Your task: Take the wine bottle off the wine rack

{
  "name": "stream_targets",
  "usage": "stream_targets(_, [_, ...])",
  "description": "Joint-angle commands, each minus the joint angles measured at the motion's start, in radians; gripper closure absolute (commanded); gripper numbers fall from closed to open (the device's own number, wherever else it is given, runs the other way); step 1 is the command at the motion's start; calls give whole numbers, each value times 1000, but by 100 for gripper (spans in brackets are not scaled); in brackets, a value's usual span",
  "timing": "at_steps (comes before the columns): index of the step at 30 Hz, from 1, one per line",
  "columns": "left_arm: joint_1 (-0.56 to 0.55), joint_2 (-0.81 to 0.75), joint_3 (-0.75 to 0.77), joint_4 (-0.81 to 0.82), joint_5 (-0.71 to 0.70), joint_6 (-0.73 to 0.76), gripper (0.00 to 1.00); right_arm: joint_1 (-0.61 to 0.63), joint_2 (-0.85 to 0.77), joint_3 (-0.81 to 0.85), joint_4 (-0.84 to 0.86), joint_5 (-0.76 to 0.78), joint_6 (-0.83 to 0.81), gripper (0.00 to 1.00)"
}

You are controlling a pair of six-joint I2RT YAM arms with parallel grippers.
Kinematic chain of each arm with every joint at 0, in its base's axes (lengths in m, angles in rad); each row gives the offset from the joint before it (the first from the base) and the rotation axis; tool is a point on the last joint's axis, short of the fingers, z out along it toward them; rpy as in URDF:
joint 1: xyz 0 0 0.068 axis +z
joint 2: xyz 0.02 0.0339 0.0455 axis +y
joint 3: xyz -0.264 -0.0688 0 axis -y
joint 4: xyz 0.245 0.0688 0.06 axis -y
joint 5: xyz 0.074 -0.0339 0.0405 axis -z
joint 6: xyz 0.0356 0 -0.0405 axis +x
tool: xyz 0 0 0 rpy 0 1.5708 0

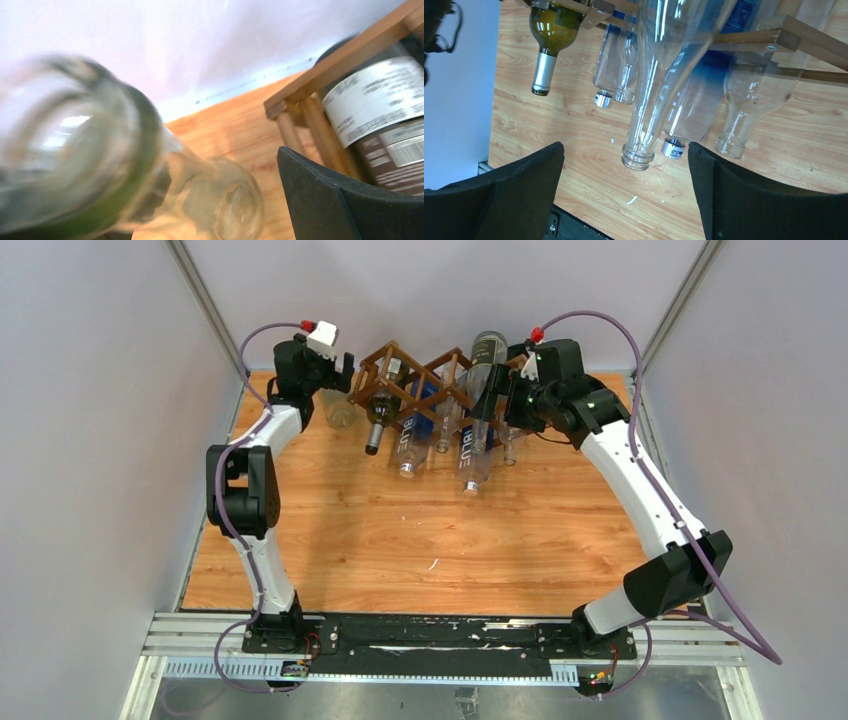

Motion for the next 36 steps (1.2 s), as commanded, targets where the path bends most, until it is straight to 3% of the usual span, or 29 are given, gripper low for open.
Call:
stream_targets(1, [-3, -141, -9, 68, 33, 45, 0, -15, -40, -36, -28, 61, -25, 2])
stream_targets(8, [8, -263, -16, -120, 79, 33, 0, -12, -39, -69, -15, 75, -30, 2])
stream_targets(13, [57, -329, 124, -421, 164, -26, 0, -3, -5, -75, 12, 69, -20, 2])
stream_targets(18, [117, -387, 230, -618, 301, -67, 0, 13, 45, -75, 52, 55, 6, 3])
stream_targets(24, [167, -440, 251, -645, 507, -190, 0, 30, 117, -61, 74, 55, 38, 6])
stream_targets(36, [167, -519, 170, -676, 530, -196, 0, 54, 177, -62, 102, 111, 115, 14])
